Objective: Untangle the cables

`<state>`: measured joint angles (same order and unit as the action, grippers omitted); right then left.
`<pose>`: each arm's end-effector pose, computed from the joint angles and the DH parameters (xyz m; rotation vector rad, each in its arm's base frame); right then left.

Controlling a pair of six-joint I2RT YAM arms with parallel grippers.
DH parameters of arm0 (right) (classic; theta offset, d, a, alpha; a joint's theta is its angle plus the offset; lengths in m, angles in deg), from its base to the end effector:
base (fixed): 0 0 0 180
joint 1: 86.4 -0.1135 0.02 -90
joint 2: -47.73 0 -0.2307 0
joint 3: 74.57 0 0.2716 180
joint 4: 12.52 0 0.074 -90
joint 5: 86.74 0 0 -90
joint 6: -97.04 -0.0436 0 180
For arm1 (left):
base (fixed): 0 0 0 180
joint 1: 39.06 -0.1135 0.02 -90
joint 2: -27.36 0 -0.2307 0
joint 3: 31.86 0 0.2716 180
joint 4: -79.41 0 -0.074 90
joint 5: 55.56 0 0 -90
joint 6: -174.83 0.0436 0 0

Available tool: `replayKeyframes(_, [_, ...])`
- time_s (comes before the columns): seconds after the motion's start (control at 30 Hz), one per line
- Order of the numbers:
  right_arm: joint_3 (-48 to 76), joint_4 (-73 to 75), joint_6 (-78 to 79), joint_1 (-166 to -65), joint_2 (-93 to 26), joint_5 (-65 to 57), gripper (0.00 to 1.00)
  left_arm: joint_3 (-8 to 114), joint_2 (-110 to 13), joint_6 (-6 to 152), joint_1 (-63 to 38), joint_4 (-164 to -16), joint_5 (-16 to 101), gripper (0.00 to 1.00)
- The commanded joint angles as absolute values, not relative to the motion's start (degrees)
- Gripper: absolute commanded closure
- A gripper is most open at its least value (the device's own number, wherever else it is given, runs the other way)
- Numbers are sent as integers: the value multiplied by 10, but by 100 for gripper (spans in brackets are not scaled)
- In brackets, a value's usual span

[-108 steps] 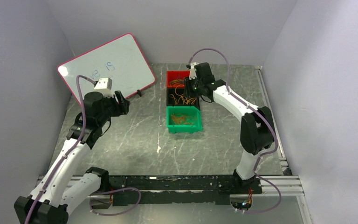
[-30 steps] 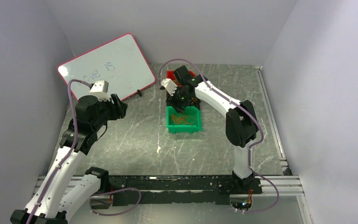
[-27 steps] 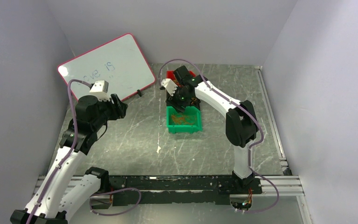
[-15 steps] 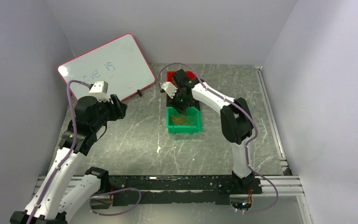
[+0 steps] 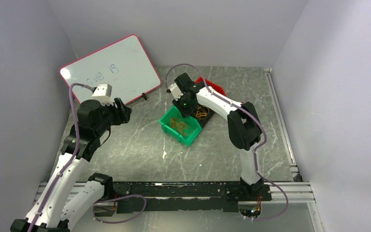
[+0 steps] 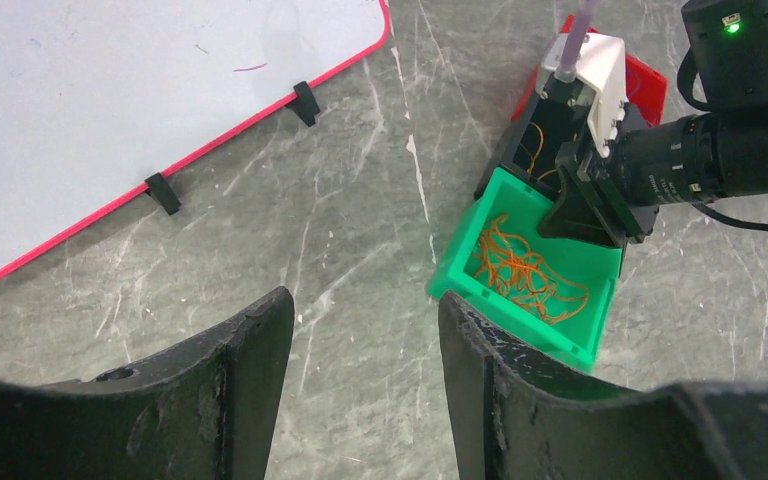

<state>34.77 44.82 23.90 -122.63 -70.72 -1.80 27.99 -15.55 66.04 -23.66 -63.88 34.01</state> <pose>0.3567 0.2661 0.1657 -1.2485 2.4427 0.2157 0.2136 -0.0585 0.3099 -0.0624 1.9346 -0.3932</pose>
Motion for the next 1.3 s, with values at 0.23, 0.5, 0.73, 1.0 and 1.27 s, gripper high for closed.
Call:
replayKeyframes(0.23, [310,341,-68,-1249,-683,18,100,287,-155,664,-243,-640,348,41])
replayKeyframes(0.5, [279,310,-280,-1250,-683,63,100,291,-141,668,-243,-631,341,40])
replayKeyframes(0.73, [287,300,-313,-1250,-669,61,93,291,-130,667,-243,-638,346,40])
replayKeyframes(1.0, [300,338,-265,-1247,-632,56,71,290,-124,671,-243,-639,346,41])
replayKeyframes(1.27, [276,339,-228,-1243,-589,29,56,285,-126,663,-243,-649,356,41])
